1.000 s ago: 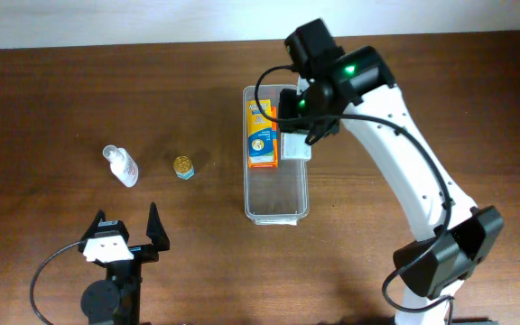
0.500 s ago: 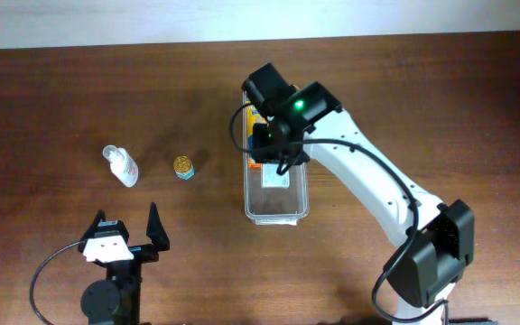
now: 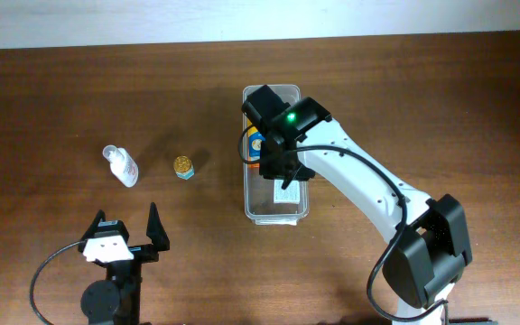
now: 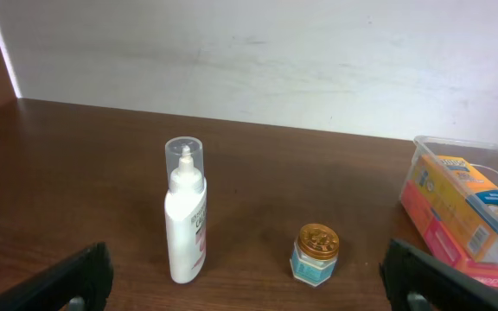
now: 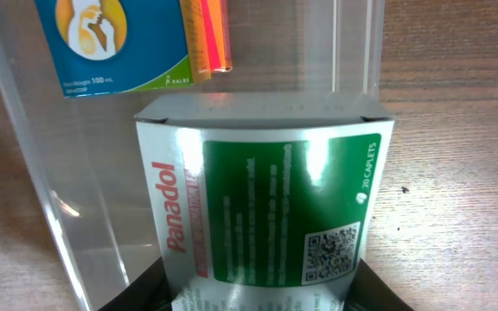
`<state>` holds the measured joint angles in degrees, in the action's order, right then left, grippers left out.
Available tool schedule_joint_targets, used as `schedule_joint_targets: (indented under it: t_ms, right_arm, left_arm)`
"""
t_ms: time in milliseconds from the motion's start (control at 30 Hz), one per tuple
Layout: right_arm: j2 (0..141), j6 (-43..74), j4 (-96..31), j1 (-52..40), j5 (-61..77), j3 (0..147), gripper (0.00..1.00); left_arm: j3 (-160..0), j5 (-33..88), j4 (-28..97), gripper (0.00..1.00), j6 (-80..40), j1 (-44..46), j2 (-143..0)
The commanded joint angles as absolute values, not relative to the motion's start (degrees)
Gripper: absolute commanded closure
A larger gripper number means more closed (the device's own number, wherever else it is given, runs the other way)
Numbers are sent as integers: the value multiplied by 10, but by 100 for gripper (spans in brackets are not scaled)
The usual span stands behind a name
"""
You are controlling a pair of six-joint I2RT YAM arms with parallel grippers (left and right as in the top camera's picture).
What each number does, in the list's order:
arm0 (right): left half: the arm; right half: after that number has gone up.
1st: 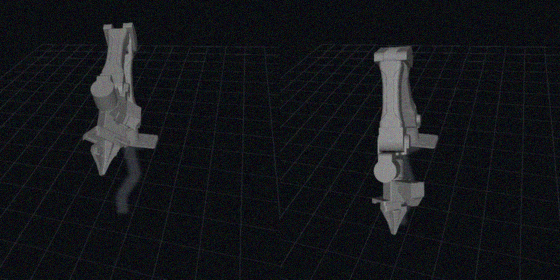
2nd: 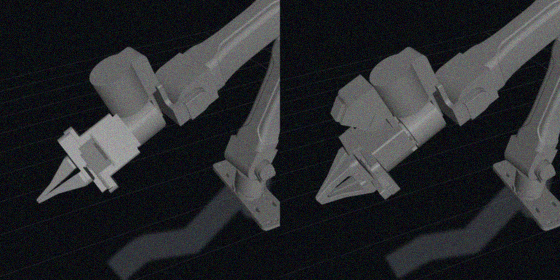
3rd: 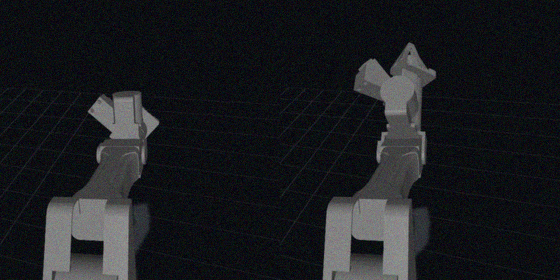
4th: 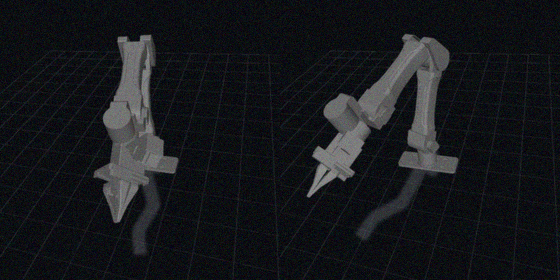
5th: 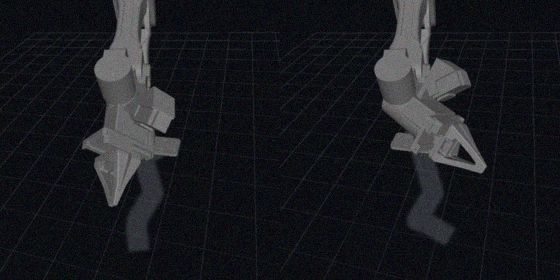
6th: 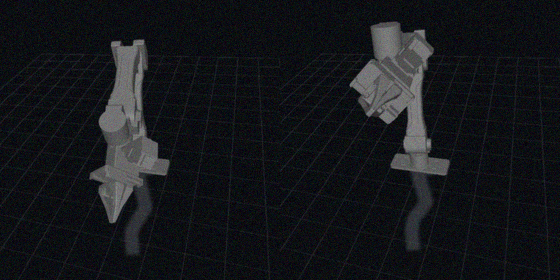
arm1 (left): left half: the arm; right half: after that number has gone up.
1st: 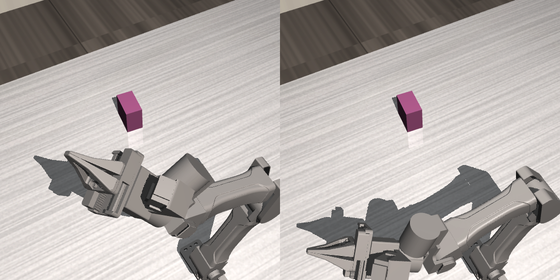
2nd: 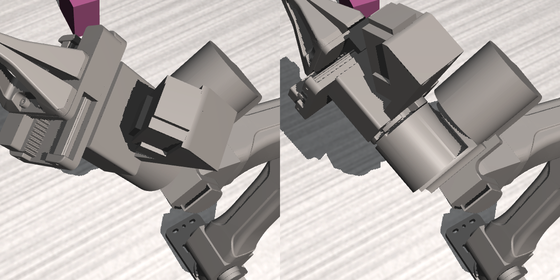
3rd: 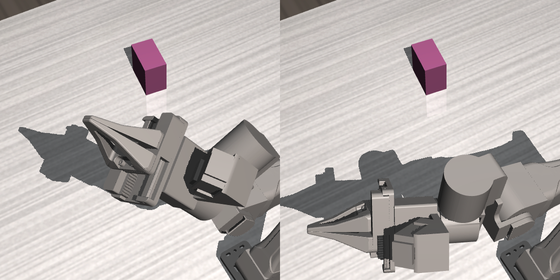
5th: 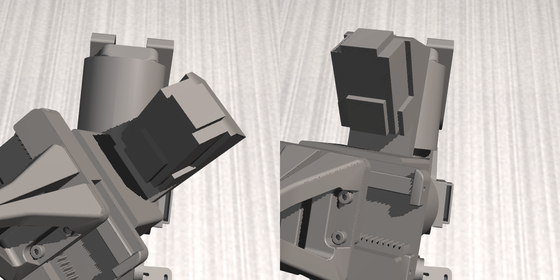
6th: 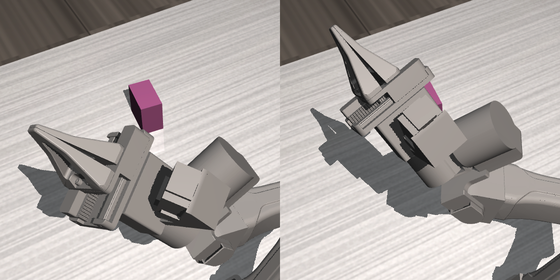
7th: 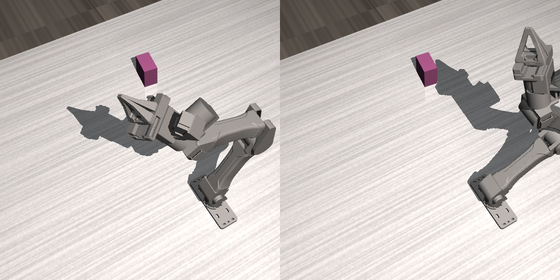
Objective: Pack container
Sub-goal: 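Lower the Panadol box into the container and open the right gripper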
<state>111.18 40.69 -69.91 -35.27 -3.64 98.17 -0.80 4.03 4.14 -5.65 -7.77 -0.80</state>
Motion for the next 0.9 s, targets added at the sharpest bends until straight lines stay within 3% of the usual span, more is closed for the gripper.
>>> schedule_joint_targets:
  t_ms: [0,867]
  right_arm:
    - [1111,421,-684,-356,-51,975,58]
    - [1120,394,-666,-356,-52,913,58]
  left_arm:
    - [-5,36,44,1,-60,-76,-4]
    - [-5,36,44,1,-60,-76,-4]
